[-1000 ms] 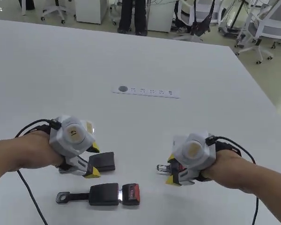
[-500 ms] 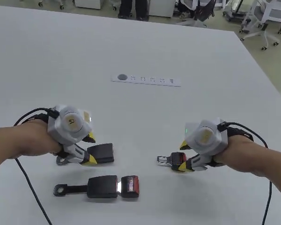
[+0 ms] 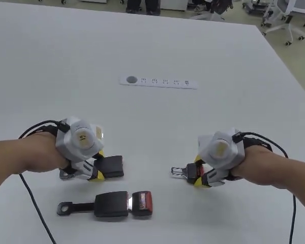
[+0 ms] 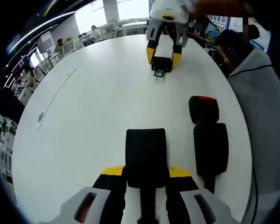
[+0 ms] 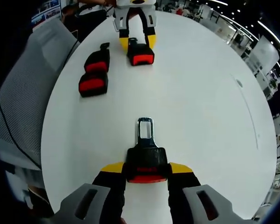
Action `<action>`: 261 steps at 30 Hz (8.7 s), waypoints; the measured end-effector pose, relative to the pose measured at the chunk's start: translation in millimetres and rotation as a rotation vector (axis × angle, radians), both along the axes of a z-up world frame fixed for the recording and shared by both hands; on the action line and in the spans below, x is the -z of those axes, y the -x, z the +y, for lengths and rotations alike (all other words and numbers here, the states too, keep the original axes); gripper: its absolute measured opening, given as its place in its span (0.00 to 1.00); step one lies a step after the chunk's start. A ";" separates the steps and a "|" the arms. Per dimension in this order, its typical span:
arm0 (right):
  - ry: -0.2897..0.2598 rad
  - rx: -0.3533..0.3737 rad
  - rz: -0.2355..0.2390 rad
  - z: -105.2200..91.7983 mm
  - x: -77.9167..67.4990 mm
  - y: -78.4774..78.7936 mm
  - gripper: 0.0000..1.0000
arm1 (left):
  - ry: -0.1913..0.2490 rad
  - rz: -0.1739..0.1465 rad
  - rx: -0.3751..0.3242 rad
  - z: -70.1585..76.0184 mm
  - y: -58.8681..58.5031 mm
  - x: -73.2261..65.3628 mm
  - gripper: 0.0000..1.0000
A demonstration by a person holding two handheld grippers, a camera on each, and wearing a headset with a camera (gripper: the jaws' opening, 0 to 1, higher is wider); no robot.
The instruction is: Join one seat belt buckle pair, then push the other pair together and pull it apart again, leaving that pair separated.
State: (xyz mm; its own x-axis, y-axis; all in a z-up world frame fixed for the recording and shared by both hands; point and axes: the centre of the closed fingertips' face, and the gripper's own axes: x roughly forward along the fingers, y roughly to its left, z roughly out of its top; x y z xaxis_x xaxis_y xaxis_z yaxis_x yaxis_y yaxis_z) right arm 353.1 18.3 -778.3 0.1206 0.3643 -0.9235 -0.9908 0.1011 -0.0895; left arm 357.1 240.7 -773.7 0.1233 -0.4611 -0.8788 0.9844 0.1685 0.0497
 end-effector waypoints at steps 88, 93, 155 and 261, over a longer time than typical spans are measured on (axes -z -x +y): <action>-0.073 -0.204 0.012 146.3 -1.8 -6.0 0.29 | -0.026 0.013 0.056 -3.9 6.5 3.0 0.32; -0.073 -0.207 0.007 148.2 -6.2 -4.4 0.29 | -0.013 0.012 0.047 -4.0 7.2 1.7 0.32; -0.116 -0.152 0.000 143.2 -0.7 -4.6 0.31 | 0.015 0.020 0.027 -2.3 5.3 4.5 0.32; -0.447 0.651 -0.143 -10.5 -77.2 97.6 0.99 | 0.328 -0.163 -0.594 92.0 103.3 -66.9 0.98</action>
